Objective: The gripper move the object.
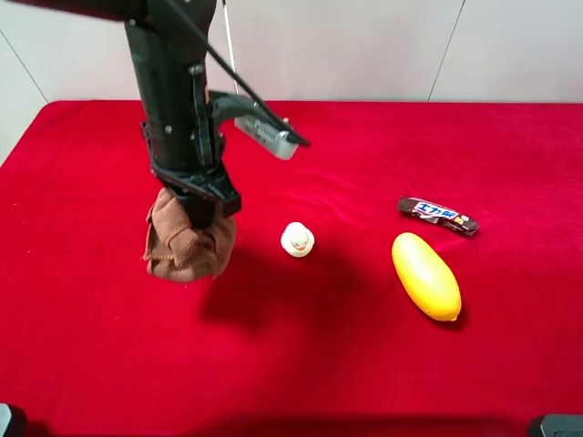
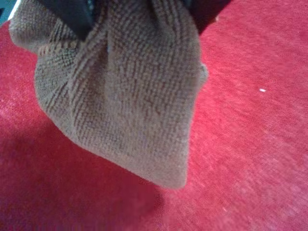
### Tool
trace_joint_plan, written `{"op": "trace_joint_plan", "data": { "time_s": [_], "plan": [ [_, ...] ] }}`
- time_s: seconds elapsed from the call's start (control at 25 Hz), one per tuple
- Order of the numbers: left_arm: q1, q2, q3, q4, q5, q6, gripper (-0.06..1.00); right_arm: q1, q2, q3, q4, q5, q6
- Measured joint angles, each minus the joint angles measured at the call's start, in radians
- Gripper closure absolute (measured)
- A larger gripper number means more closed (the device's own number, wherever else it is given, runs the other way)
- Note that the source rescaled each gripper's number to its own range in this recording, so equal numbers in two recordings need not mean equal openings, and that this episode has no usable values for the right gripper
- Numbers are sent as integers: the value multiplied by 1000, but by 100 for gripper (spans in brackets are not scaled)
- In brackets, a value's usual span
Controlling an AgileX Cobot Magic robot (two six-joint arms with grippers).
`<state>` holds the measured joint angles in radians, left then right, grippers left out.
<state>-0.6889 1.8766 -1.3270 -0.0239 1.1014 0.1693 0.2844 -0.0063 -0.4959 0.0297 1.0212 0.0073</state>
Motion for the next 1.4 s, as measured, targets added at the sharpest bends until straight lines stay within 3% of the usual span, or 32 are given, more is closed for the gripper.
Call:
{"op": "trace_joint_plan", "data": {
  "time_s": [0.56,1.4],
  "plan": [
    [-50,35,-257,83,46,-8,94,0,0,0,0,-1,0],
    [-124,396,-827,106,53,39,94,0,0,0,0,0,0]
  ]
}}
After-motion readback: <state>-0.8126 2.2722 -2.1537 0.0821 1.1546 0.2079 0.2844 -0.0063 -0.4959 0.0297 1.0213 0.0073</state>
